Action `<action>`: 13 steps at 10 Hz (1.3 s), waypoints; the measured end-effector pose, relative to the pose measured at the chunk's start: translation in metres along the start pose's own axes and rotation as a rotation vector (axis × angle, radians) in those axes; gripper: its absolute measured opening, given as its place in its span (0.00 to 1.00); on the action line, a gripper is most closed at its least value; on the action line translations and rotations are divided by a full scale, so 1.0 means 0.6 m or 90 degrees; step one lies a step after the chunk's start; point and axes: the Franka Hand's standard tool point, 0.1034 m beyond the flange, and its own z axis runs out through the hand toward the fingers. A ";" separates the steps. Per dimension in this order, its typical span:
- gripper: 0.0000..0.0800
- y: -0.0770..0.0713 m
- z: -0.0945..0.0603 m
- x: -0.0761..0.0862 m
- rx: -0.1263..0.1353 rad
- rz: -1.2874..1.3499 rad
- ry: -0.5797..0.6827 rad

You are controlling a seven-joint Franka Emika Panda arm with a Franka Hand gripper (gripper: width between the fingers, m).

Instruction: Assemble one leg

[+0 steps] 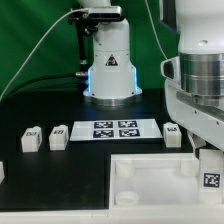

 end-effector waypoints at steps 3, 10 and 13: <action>0.81 -0.003 -0.005 0.008 -0.009 -0.387 0.023; 0.37 -0.005 -0.006 0.014 -0.005 -0.387 0.025; 0.37 -0.010 -0.008 0.025 -0.002 -0.092 -0.012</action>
Offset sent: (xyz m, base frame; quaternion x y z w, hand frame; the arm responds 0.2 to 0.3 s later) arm 0.0066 0.0034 0.0091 0.0125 -0.0030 -0.3187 0.9478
